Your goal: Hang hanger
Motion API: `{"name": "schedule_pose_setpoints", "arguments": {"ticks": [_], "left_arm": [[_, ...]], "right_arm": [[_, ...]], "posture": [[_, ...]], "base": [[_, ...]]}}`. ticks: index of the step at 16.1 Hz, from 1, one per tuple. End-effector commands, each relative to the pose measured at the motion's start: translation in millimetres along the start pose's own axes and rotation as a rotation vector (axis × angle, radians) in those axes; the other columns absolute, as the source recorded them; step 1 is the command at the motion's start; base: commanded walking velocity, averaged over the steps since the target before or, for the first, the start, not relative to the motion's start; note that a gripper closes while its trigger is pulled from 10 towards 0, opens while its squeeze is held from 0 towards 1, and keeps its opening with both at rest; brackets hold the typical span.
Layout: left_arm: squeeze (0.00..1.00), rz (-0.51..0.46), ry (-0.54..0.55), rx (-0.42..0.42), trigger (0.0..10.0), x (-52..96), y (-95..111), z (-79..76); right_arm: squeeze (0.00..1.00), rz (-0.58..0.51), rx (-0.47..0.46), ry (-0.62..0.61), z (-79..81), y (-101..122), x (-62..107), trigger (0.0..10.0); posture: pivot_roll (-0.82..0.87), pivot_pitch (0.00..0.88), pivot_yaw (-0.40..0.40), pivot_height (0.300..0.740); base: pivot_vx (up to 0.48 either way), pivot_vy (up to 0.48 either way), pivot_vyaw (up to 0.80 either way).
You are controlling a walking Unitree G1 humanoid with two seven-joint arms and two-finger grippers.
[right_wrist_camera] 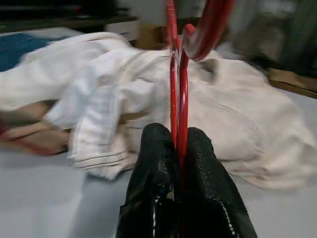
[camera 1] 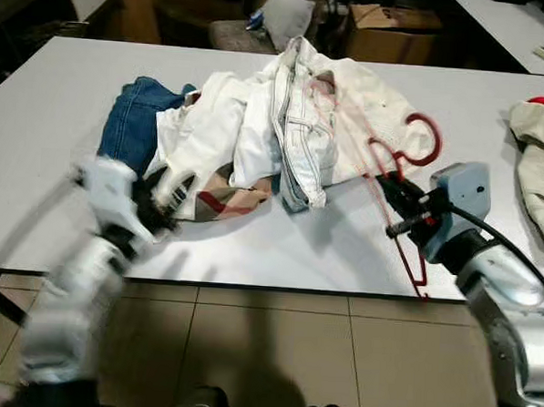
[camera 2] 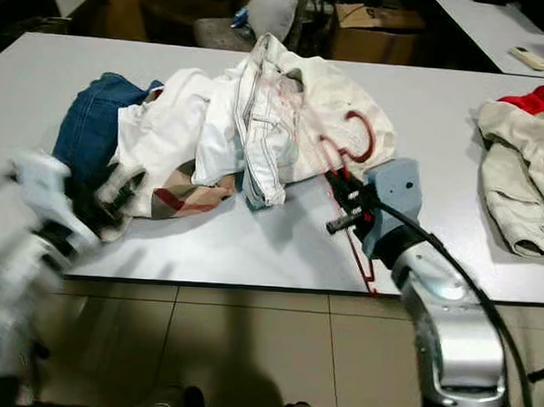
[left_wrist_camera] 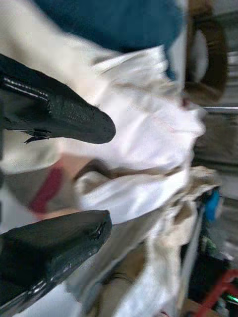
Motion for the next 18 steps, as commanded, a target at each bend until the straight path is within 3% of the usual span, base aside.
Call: {"name": "schedule_pose_setpoints", "arguments": {"ticks": [1,3,6,8,11,14,18], "left_arm": [[0.44,-0.017,0.002,-0.028,10.0,-2.1,1,-9.1],[0.44,-0.012,-0.007,-0.011,10.0,-5.4,-5,-24.3],[0.44,-0.019,-0.008,-0.011,10.0,-8.5,-4,-32.3],[0.44,-0.024,0.002,-0.012,10.0,-9.8,-3,-32.7],[0.44,-0.017,0.010,-0.032,10.0,-9.5,-4,-32.3],[0.44,-0.016,0.019,-0.008,10.0,-8.5,-4,-30.3],[0.44,0.009,0.032,-0.014,10.0,-5.9,-11,-27.7]], "right_arm": [[0.00,-0.005,0.013,-0.060,-3.1,2,1.0,10.0],[0.00,-0.006,0.031,-0.080,2.4,3,0.4,10.0],[0.00,-0.009,0.002,-0.033,15.1,4,-2.2,10.0],[0.00,-0.019,-0.018,-0.046,17.6,5,-3.1,10.0],[0.00,-0.006,0.033,-0.131,12.2,-5,-0.6,10.0],[0.00,0.006,-0.081,-0.148,12.5,-16,5.5,10.0],[0.00,0.037,-0.137,-0.154,13.0,-27,8.1,10.0]], "posture": [[-0.12,0.121,0.020,0.740],[-0.12,0.127,0.018,0.740],[-0.12,0.131,0.016,0.740],[-0.12,0.132,0.015,0.740],[-0.12,0.140,0.016,0.740],[-0.12,0.140,0.023,0.740],[-0.11,0.141,0.020,0.740]], "base": [[0.000,-0.240,0.00],[0.000,-0.251,0.00],[0.000,-0.270,0.00],[0.000,-0.300,0.00],[0.000,-0.353,0.00],[0.000,-0.363,0.00],[0.000,-0.362,0.00]]}}
Point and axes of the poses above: a point about 5 cm out from each wrist's last joint towards the gripper, its own x axis pointing back from the gripper into the wrist, its own y axis along the axis of the wrist's last joint, z = x × y, the point moved 6 cm from there along -x, pointing out of the wrist towards the gripper, and after that the axes turned 8 degrees about x, right-handed, at the moved point
